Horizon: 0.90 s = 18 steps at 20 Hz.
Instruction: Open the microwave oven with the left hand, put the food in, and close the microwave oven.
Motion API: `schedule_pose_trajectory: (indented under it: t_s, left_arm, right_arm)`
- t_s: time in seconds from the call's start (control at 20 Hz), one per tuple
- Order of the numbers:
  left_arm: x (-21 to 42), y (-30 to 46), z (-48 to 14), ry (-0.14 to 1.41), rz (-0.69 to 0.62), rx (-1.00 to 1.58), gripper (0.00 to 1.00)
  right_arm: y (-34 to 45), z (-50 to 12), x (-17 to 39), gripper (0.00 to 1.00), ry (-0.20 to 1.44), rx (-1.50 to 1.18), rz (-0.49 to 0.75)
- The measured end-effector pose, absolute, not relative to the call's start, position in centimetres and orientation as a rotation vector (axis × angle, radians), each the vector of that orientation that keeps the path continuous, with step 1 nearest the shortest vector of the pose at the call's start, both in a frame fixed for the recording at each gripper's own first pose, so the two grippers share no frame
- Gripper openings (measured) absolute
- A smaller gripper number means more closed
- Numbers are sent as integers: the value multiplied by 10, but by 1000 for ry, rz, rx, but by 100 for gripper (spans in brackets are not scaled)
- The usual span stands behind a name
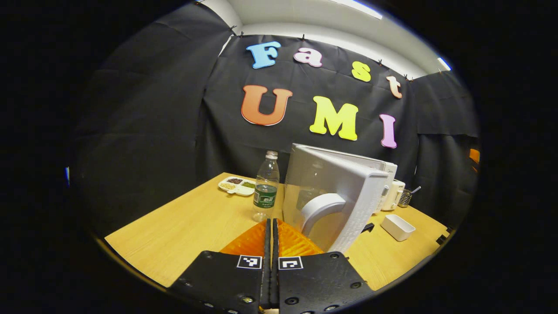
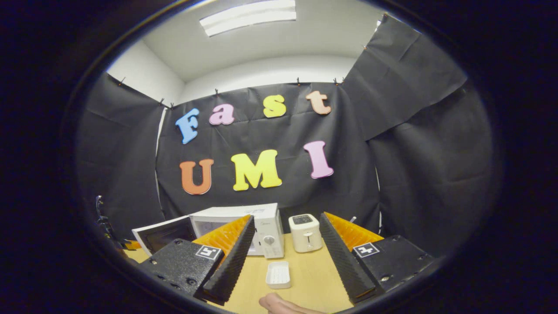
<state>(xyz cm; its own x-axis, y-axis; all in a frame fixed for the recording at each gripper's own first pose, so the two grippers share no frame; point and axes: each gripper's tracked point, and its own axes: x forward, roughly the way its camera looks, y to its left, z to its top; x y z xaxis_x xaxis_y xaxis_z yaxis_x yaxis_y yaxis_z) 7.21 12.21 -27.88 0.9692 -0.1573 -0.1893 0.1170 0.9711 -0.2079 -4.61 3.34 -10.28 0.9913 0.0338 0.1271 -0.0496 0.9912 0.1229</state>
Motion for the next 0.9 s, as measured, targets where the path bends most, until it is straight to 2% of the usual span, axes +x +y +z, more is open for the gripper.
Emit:
schedule_pose_trajectory:
  t_s: [0.45, 0.5, 0.55, 0.9]
  left_arm:
    - [87, 32, -265, 143, -299, -84, 0]
    - [88, 19, -264, 143, -327, -88, 14]
    - [90, 6, -264, 141, -355, -97, 0]
    - [129, -83, -263, 154, -481, -127, 0]
  right_arm:
    - [4, -88, -69, 95, -172, 160, 24]
    - [4, -88, -69, 95, -173, 162, 27]
    - [4, -90, -67, 95, -173, 158, 27]
    - [7, -98, -56, 95, -140, 177, 47]
